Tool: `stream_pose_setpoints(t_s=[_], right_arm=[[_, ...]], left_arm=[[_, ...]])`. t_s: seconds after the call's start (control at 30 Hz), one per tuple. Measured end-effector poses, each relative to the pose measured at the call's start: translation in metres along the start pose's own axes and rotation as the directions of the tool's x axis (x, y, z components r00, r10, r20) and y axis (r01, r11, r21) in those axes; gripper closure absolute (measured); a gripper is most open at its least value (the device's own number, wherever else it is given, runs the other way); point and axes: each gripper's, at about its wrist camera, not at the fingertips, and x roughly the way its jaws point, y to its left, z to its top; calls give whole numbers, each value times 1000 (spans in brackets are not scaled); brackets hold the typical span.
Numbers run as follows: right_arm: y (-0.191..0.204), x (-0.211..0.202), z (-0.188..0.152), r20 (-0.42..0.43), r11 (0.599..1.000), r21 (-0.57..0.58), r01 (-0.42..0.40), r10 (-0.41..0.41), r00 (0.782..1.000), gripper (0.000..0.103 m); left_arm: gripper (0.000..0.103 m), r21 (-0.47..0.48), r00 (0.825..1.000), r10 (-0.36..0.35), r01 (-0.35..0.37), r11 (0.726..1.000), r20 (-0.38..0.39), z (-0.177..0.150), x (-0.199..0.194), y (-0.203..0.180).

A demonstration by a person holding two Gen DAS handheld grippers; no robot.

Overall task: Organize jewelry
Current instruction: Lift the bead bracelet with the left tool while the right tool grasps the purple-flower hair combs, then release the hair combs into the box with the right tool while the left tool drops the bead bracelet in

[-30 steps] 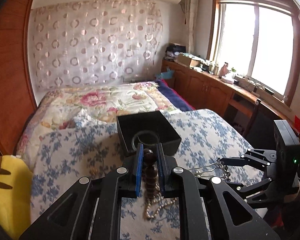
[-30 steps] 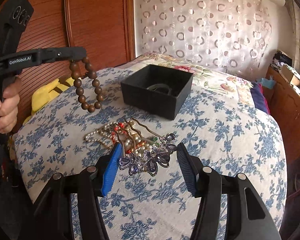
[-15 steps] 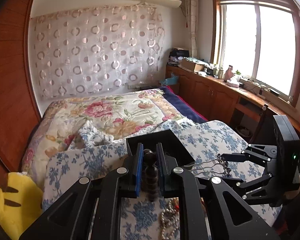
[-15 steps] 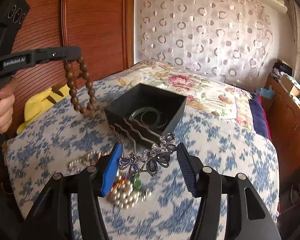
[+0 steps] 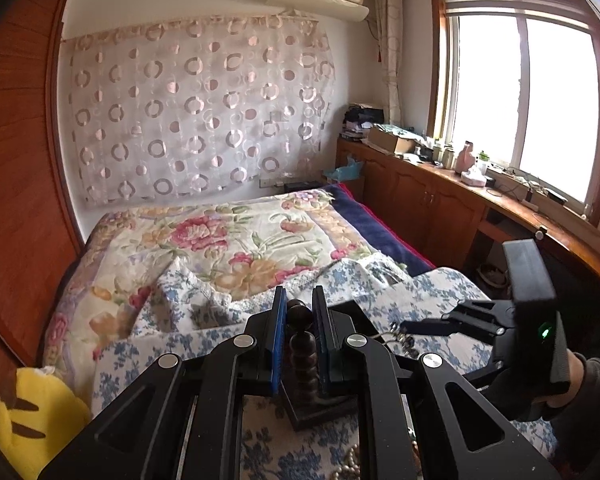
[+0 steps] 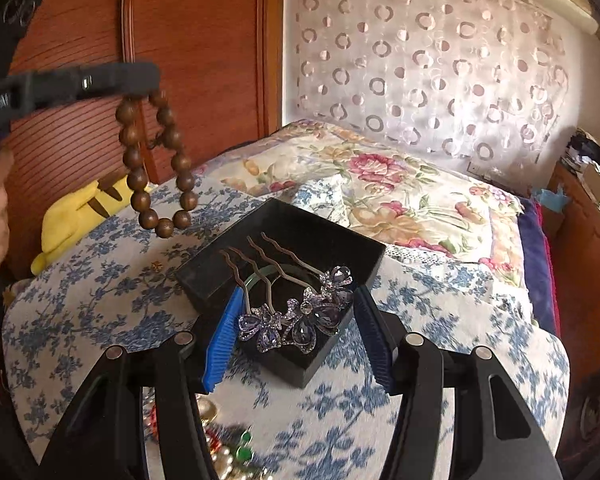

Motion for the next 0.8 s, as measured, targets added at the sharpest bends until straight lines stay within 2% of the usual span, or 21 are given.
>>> stream_pose_setpoints(t_s=[0.17, 0.27, 0.5, 0.8], right_arm=[[-1, 23, 1, -41, 1000, -5, -18, 18, 999, 43], [-5, 26, 1, -37, 1000, 2, -26, 26, 999, 33], [-25, 9, -7, -2, 999, 49, -18, 18, 1000, 33], [-46, -3, -22, -2, 995, 98, 27, -27, 1000, 33]], left_arm=[[91, -7, 1000, -1, 1, 1000, -12, 7, 15, 5], [91, -9, 1000, -6, 6, 1000, -23, 8, 26, 5], [91, 11, 998, -27, 27, 1000, -54, 7, 48, -3], [91, 37, 994, -50, 54, 998, -93, 6, 73, -16]])
